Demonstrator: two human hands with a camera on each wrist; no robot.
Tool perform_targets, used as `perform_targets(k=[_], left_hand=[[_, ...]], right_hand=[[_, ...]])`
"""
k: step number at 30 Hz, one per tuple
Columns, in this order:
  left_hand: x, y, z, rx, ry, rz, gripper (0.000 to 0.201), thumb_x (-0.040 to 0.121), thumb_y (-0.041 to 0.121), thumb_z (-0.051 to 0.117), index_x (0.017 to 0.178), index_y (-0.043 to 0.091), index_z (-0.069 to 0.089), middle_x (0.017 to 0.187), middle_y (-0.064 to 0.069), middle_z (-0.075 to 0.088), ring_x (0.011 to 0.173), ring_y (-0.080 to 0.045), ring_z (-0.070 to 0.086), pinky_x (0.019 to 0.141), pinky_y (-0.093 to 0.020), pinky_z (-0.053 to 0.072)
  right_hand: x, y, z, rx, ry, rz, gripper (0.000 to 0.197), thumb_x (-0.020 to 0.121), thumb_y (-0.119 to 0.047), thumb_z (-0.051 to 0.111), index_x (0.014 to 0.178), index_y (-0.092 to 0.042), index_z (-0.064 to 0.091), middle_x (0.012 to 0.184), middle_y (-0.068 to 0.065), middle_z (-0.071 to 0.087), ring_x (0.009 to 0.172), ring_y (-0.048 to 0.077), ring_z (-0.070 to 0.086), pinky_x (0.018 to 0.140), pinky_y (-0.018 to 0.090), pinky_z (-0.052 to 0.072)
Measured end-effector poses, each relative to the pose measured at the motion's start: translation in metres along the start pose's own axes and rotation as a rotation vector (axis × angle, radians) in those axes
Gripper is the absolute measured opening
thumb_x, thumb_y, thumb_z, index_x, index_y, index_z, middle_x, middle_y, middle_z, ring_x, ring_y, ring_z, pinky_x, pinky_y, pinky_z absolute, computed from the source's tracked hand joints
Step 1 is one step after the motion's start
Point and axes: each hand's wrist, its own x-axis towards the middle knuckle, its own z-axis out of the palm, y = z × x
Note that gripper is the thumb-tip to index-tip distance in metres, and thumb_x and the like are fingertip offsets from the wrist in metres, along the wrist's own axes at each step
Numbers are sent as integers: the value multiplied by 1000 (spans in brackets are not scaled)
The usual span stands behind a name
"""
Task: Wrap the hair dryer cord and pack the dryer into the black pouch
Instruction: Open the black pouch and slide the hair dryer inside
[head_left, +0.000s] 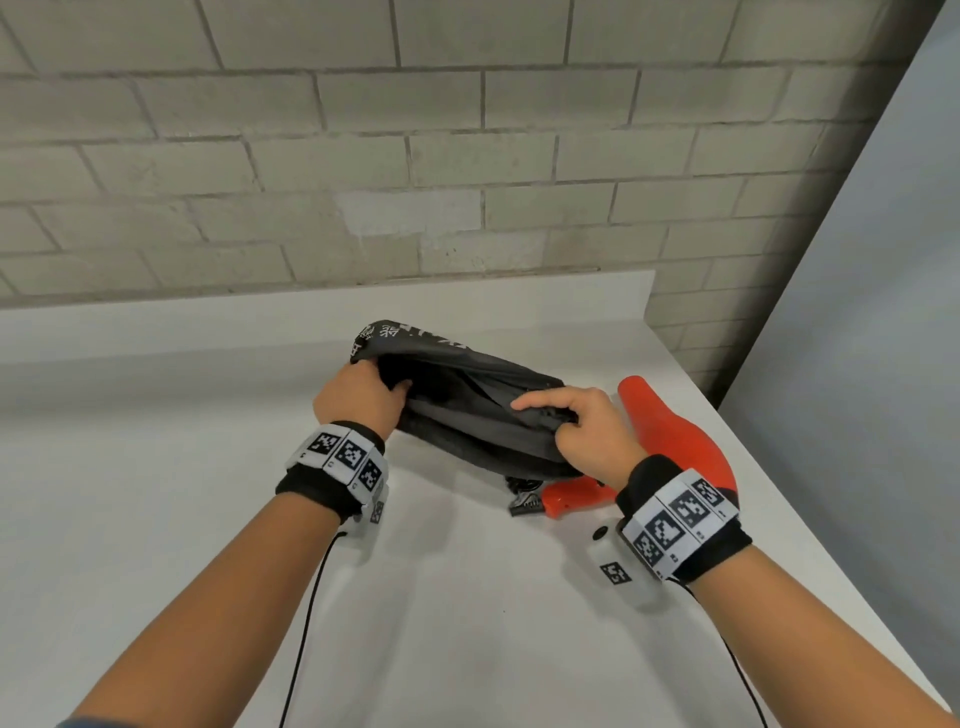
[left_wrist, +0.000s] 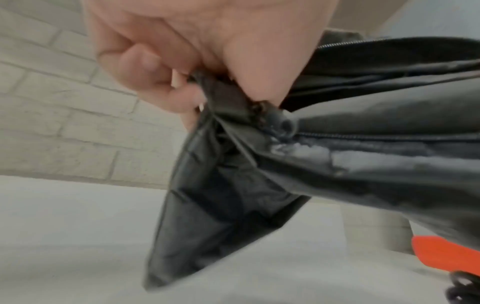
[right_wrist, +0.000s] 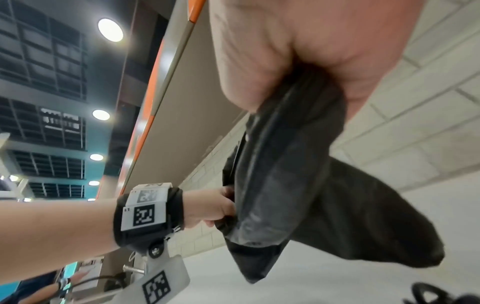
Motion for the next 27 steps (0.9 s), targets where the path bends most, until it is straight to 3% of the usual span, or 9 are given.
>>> perform_targets(k=[4,8,14,16,18,20,22,24,27], left_hand=[[-9,1,10,62,-152,75,43,79,10,57,121,6,45,132,-17,36,93,-37,59,85,-42,49],[-39,-6,19,214,-318,176,57,72,17,66,123,12,41,144,-14,11,111,-36,47,92,-43,46],[-59,-11,34,449,-570,324,96,73,20,63,143,34,-1,153,-11,-14,126,-36,35,100,-42,40],[-50,-15,36,412,-653,340,98,71,19,65,143,37,1,154,-7,-9,127,-35,37,102,-43,40],[-40,-16,38,206,-697,288,88,71,19,68,143,33,19,152,-6,11,128,-31,39,107,-39,37],[-30,-17,34,-88,-575,152,57,76,26,68,130,22,49,141,-9,43,123,-26,47,105,-31,37],[-22,-18,32,-195,-405,62,33,81,35,62,110,18,66,122,-10,62,111,-26,57,98,-30,43],[-16,-23,32,-87,-344,96,34,78,34,66,109,22,66,120,-7,63,108,-26,59,96,-33,46],[-19,-30,33,234,-490,161,63,71,30,69,128,27,43,130,-9,40,104,-31,57,92,-39,48]], right_hand=[[10,10,3,-223,124,26,33,85,-10,56,117,-14,60,112,0,55,101,13,53,82,5,37],[30,24,-2,-673,99,231,32,82,0,50,114,-4,49,131,18,31,93,38,55,85,38,47],[43,24,4,-844,44,464,27,82,-4,48,108,-7,51,142,14,14,116,42,34,83,39,45],[46,25,6,-845,-5,455,31,84,-3,46,114,-5,50,144,14,12,118,42,34,89,40,43],[50,30,3,-771,-67,372,37,83,-2,47,120,-4,48,142,14,16,116,40,40,97,40,40],[51,33,-1,-592,-133,275,46,79,2,53,124,-7,49,139,14,23,115,37,46,99,28,39],[49,32,-5,-447,-159,192,50,75,6,57,122,-11,53,131,15,34,113,32,47,86,11,32],[49,34,-9,-406,-145,157,49,71,5,62,117,-13,55,124,15,42,113,30,47,81,13,30],[52,40,-17,-476,-182,248,59,71,-11,71,125,-14,50,125,13,42,114,29,47,91,23,39]])
